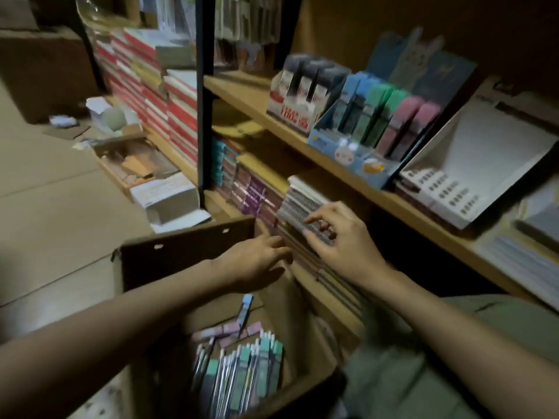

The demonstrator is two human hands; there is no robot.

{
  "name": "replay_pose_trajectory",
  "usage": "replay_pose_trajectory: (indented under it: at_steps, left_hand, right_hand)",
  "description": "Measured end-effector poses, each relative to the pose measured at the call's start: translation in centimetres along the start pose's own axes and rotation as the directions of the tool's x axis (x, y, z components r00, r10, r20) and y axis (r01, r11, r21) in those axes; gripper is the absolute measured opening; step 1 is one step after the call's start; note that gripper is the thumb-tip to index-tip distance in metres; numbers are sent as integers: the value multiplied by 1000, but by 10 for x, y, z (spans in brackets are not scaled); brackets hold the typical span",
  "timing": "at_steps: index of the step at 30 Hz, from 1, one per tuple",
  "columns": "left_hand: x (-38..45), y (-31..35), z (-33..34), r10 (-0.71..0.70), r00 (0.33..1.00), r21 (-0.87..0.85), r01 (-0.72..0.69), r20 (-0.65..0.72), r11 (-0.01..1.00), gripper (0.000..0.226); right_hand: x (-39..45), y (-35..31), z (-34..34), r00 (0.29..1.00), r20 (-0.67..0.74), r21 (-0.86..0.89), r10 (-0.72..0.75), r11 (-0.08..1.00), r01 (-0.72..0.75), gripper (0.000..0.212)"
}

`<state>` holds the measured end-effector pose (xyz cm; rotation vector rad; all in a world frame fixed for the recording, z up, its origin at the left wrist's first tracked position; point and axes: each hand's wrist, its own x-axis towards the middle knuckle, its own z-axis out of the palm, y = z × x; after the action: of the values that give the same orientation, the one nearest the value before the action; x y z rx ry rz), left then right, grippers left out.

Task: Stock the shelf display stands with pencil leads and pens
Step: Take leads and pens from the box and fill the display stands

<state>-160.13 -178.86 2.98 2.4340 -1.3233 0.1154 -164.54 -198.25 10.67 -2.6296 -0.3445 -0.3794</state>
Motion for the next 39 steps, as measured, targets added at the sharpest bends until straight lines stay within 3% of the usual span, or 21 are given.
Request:
replay_pose_trajectory:
  at_steps: [4,8,10,12,14,15,18,20,23,27,31,36,38,39]
  left_hand:
    - [-66,11,60,-203,919,-15,220,338,975,37]
    - [-118,13,96,-424,758,-56,515,495,855,50]
    - [-132,14,112,-560,638,-82,695,529,715,60]
    - [-139,17,131,-685,477,-112,856,550,505,70]
    - [-142,22,154,-750,340,-121,935,567,332,84]
    - [-142,25,166,-751,312,-102,944,581,313,90]
    - [-146,32,201,-714,301,-27,930,632,368,99]
    - [-151,31,218,-679,296,88,878,672,471,102]
    - [-167,23,231,-577,415,248,617,704,747,105]
    - [-193,7,240,-501,515,313,410,696,857,100]
    - [-189,-4,246,-501,524,328,391,689,860,98]
    - [-168,-6,244,-592,496,217,621,636,753,94]
    - [-162,3,238,-641,462,128,743,612,657,98]
    - [-160,7,234,-692,417,47,837,589,545,100]
  right_hand:
    - [-35,24,73,897,368,-163,245,967,-197,52]
    - [-46,44,120,836,475,-103,276,961,-258,75]
    - [-48,52,139,842,476,-59,252,965,-256,86]
    - [-53,58,154,860,452,-9,237,965,-261,91]
    - [-57,64,164,883,405,42,235,961,-275,93]
    - [-57,66,167,893,382,49,238,959,-277,95]
    - [-55,71,172,897,365,31,250,959,-281,100]
    - [-54,73,173,894,363,34,263,955,-295,101]
    - [-56,74,175,899,350,29,264,956,-292,100]
    - [-59,75,178,920,315,52,235,963,-264,100]
    - [-59,75,178,926,306,33,219,970,-240,99]
    - [-58,74,176,917,324,12,233,968,-250,101]
    - [-57,72,175,910,335,-13,246,967,-256,102]
    - [-57,71,175,906,340,-19,252,965,-262,102]
